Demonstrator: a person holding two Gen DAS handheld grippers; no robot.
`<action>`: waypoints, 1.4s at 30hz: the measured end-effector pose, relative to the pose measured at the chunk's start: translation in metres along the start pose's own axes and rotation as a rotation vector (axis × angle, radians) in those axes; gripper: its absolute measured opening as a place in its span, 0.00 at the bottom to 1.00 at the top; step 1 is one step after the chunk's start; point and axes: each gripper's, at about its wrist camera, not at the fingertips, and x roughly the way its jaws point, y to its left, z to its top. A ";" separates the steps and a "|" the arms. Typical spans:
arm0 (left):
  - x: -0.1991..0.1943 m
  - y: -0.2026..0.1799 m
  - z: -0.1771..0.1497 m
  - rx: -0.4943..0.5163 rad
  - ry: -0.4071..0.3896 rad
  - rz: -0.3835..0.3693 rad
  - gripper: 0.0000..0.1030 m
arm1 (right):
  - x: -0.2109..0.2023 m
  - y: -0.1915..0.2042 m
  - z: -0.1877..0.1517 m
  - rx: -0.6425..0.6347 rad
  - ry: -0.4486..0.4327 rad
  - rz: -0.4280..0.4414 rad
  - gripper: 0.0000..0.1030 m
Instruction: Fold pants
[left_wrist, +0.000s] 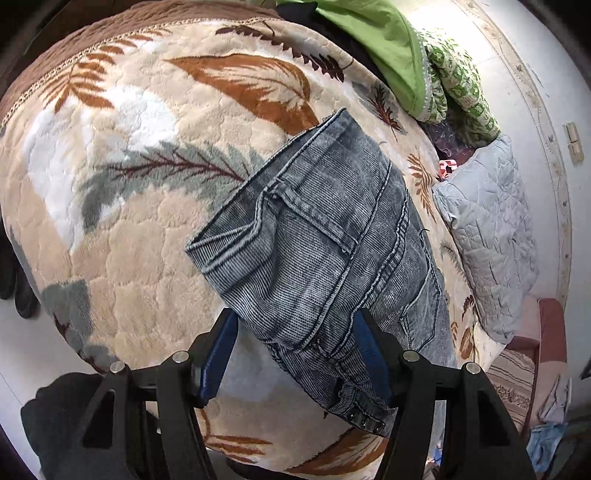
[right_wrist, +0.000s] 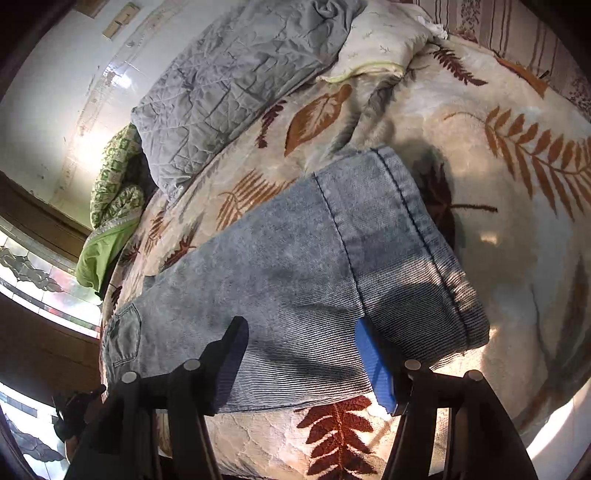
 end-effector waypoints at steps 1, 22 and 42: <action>0.002 0.001 -0.001 -0.019 0.015 -0.011 0.63 | 0.008 -0.004 -0.002 0.008 0.012 0.001 0.62; -0.057 -0.077 -0.011 0.336 -0.353 0.185 0.51 | -0.004 0.081 0.033 -0.259 0.078 0.016 0.62; 0.040 -0.077 -0.019 0.614 -0.323 0.338 0.61 | 0.250 0.317 0.048 -0.782 0.420 0.098 0.29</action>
